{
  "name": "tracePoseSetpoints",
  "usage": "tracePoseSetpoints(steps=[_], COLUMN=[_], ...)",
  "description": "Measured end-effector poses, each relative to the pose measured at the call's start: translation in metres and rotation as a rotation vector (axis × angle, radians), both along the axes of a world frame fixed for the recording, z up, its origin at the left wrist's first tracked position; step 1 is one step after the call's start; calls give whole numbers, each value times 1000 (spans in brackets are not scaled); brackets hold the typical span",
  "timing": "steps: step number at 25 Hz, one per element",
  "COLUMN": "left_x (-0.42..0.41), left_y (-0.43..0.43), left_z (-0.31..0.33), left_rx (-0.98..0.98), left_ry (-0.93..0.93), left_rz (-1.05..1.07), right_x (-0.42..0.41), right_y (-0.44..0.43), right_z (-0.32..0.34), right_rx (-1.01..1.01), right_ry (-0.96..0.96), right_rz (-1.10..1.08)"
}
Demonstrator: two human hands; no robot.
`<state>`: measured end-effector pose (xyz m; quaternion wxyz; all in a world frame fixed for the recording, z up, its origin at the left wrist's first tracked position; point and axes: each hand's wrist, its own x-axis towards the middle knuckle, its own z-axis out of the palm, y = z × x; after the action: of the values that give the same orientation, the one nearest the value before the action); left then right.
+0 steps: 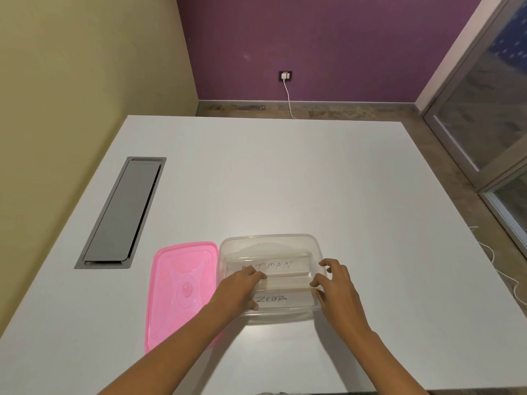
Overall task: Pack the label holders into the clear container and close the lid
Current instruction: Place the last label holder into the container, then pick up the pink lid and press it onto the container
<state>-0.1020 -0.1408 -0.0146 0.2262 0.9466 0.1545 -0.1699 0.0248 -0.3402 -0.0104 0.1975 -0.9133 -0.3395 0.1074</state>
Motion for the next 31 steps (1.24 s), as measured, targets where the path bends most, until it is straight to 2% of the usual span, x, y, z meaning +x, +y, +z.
tracePoseSetpoints(steps=[2, 5, 8, 10, 11, 13, 16, 23, 27, 31], left_x=[-4, -20, -53, -82, -96, -119, -133, -138, -137, -135], left_y=[-2, -6, -7, -8, -9, -11, -17, -24, -24, -15], left_z=[7, 20, 21, 10, 3, -15, -35, -49, -42, -17], left_rx=[-51, -60, -37, -102, -124, -103, 15, 185, 314, 385], left_ry=[-71, -373, -636, -698, -681, -556, -313, -141, -150, -286], left_rz=[31, 174, 440, 656, 731, 753, 603, 381, 329, 503], right_x=[0, -4, -14, -19, -22, -26, -29, -28, -28, -31], right_y=[-3, -6, -8, -8, -8, -7, -5, -3, -3, -3], right_z=[0, 5, 7, 6, 5, 3, 1, 2, 1, 3], right_rx=[1, 65, 129, 128, 123, 103, 91, 69, 72, 105], right_ry=[-12, -50, -104, -78, -52, -20, -3, 10, 29, 53], right_rz=[13, 60, 159, 203, 209, 227, 246, 241, 253, 229])
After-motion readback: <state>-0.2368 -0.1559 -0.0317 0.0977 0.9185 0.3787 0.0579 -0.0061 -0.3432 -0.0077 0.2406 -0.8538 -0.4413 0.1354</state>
